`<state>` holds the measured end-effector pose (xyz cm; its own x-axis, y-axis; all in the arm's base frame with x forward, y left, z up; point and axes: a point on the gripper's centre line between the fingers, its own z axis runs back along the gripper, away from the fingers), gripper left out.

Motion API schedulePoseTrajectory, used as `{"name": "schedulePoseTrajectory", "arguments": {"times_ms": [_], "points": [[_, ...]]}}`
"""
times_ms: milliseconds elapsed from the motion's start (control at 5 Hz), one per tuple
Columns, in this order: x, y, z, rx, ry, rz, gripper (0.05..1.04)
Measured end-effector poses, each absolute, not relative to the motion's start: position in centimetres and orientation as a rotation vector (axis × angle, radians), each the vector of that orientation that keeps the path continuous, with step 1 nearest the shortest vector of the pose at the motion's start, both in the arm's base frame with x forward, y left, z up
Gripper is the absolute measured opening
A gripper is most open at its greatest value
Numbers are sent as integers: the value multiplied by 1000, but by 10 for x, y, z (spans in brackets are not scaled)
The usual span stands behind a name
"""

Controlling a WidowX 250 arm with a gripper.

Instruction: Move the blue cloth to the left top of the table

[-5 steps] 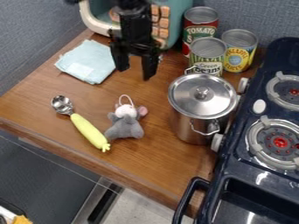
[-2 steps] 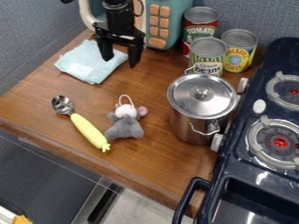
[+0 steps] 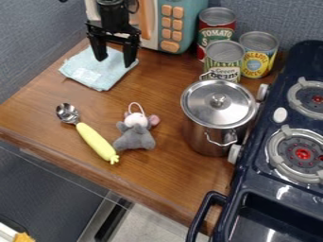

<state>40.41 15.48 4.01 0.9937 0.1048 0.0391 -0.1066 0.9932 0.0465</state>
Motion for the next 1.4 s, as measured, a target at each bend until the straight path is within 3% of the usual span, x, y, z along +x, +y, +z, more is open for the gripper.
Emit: {"name": "schedulePoseTrajectory", "arguments": {"times_ms": [600,1000,1400], "points": [[395,179,16,80,46,138,1001],[397,180,9,102,30,67,1001],[390,168,8,61,-17,53,1001]]}}
